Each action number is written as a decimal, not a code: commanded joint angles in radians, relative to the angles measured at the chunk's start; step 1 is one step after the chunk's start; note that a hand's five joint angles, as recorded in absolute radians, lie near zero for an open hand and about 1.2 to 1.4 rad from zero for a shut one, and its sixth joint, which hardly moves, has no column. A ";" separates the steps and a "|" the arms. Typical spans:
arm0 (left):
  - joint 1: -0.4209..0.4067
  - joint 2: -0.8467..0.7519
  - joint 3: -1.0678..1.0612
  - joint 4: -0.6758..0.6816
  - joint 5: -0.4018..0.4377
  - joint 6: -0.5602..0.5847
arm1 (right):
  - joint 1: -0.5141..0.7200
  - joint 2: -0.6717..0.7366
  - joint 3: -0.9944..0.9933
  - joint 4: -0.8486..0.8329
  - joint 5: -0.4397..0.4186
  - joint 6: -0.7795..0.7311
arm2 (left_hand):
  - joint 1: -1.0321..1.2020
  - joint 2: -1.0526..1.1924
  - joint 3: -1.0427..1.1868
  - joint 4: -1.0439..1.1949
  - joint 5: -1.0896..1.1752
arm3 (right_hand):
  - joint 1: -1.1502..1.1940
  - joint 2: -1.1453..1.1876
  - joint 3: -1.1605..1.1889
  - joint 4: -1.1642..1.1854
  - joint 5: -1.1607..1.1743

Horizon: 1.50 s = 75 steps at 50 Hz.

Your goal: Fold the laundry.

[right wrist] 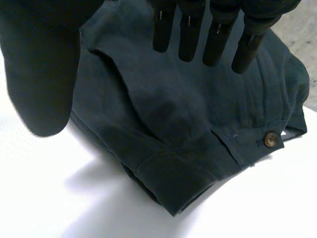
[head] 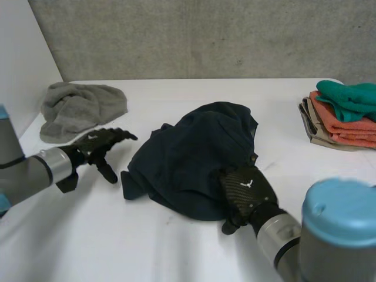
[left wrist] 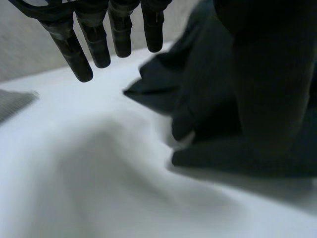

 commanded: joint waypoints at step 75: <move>-0.218 0.407 0.150 0.501 -0.436 -0.225 | -0.224 0.248 -0.833 -0.440 -0.030 -0.160 | 1.154 1.142 1.144 1.139 1.144 | 1.033 1.046 1.029 1.029 1.019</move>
